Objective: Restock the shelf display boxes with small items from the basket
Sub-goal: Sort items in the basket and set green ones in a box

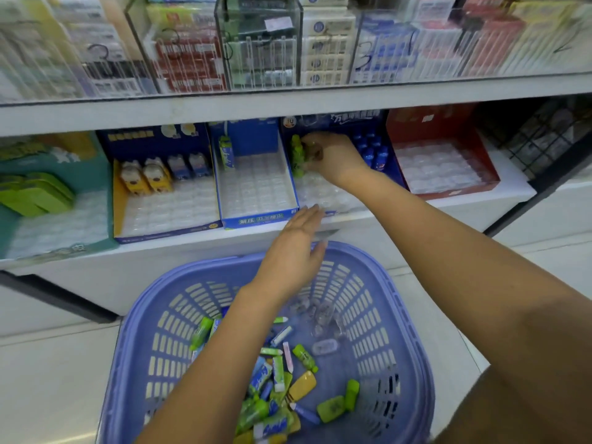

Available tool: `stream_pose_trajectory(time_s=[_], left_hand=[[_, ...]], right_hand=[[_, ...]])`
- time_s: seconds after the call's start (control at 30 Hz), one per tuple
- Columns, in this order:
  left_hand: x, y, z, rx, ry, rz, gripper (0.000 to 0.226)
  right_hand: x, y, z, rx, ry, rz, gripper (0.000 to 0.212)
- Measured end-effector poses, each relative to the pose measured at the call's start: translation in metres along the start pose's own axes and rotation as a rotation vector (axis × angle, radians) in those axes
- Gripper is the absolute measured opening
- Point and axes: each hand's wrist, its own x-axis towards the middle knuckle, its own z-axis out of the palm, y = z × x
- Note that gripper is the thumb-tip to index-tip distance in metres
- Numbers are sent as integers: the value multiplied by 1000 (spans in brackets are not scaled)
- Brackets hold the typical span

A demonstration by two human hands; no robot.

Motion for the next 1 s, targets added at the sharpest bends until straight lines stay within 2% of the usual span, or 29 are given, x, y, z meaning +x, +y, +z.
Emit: stream_pose_trajectory(time_s=[0.07,0.13,0.17,0.23,0.33,0.43,0.5,0.57,0.6,0.67,0.7,0.73,0.77,0.8,0.9,1.0], left_hand=[[-11,-3,0,-85,142,-9,41],[-23,-10,3,-134,179,-39,26],[-29,-16,6,-142,120,-75,22],[-43,-33,17,-92,-115,-183,19],[-74,-66,42,84,-442,-279,25],[-115,-99,63,190,-723,-339,24],[-134,-114,68,175,-865,-383,29],[-141,-119,66,130,-910,-414,40],[-140,-119,64,115,-896,-412,41],[-134,-118,58,81,-871,-426,34],[-131,-117,56,65,-876,-444,27],[-131,-117,55,64,-898,-456,21],[-131,-116,54,79,-931,-453,17],[-134,-116,55,102,-964,-443,18],[-145,-112,63,222,-1027,-381,27],[-152,-111,73,345,-1022,-313,32]], right_hand=[[-12,-2,-7,16,49,46,34],[-31,-11,-12,43,-1,30,18],[-44,-15,-13,28,-81,-1,10],[-73,-22,-3,-71,-322,-49,10],[-115,-17,45,-222,-707,-57,19],[-152,2,111,-306,-918,-16,41],[-173,18,152,-297,-976,27,59],[-188,29,187,-286,-1001,57,62],[-193,33,200,-272,-997,53,53],[-198,39,224,-298,-979,38,12],[-198,41,232,-311,-967,46,15],[-198,43,240,-313,-972,39,32],[-196,42,244,-342,-984,24,41],[-195,42,247,-372,-970,12,43],[-189,40,250,-438,-946,3,42],[-184,44,254,-416,-986,62,40]])
